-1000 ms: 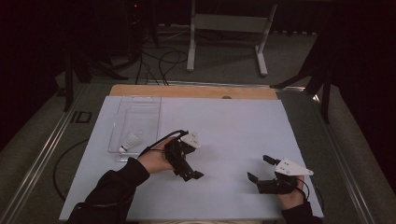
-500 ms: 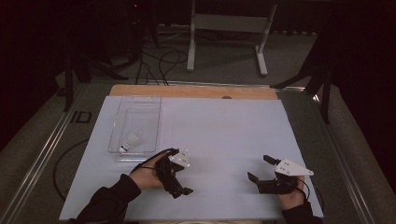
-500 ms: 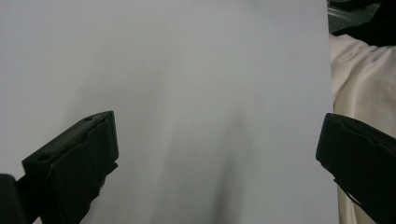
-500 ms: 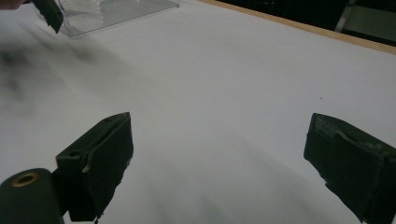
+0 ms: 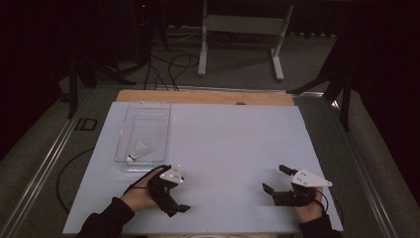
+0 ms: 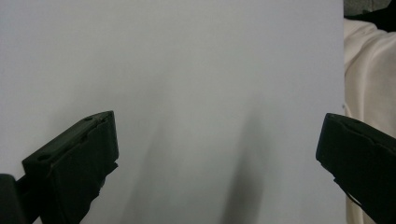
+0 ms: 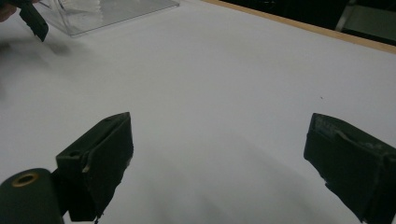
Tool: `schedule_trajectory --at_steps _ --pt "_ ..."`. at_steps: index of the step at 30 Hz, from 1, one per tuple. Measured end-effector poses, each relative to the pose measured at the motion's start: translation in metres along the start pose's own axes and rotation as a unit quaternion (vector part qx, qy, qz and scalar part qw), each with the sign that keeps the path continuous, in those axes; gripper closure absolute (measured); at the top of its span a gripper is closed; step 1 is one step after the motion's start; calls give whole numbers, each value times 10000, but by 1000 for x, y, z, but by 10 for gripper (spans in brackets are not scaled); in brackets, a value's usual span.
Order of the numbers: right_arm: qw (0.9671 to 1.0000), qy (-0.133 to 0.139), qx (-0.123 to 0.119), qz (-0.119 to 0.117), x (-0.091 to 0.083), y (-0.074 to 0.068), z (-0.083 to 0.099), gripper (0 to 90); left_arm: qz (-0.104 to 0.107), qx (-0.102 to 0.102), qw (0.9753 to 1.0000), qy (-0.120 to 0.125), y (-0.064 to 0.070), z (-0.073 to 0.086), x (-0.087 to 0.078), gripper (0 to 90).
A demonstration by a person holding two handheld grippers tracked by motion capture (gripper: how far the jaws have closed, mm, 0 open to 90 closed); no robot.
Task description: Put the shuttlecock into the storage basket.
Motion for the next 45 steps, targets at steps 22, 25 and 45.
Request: schedule_trajectory --at_steps 22,25,45 --pt "10000 -32 -20 -16 2 -1 1 84 -372 -554 9947 786 -15 55 -33 0" --pt "10000 -31 -29 -4 2 -1 1 84 -452 -569 9922 1008 -13 54 -34 0" --pt "10000 -7 -31 -40 1 -1 1 85 -238 -362 9920 1184 -7 57 -23 0"
Point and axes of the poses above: each handheld gripper's, and its own axes: x roughly forward along the jaws, z roughly out of its underside, y roughly to its right, the point moved 3 cm from there along x, roughly forward along the jaws, and after that the axes turned 5 degrees about -x, right-handed, at the moved point
